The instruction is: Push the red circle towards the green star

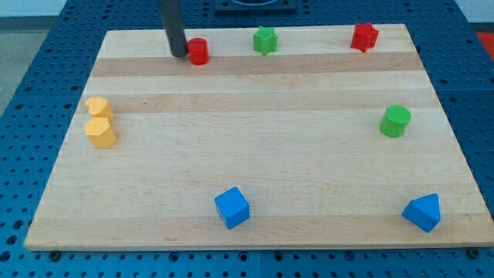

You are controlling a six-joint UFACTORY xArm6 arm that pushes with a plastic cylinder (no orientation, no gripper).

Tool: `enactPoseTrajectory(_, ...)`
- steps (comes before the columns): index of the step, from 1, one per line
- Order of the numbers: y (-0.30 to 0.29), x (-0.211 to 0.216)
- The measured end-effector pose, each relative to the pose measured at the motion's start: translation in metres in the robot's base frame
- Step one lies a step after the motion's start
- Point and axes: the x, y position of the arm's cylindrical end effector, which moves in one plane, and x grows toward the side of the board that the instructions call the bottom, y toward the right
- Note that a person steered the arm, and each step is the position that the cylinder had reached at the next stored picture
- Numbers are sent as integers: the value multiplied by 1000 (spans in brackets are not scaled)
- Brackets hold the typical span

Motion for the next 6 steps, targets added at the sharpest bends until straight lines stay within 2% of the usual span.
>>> enactPoseTrajectory(2, 71, 33)
enactPoseTrajectory(3, 114, 36)
enactPoseTrajectory(4, 114, 38)
enactPoseTrajectory(5, 55, 30)
enactPoseTrajectory(6, 76, 8)
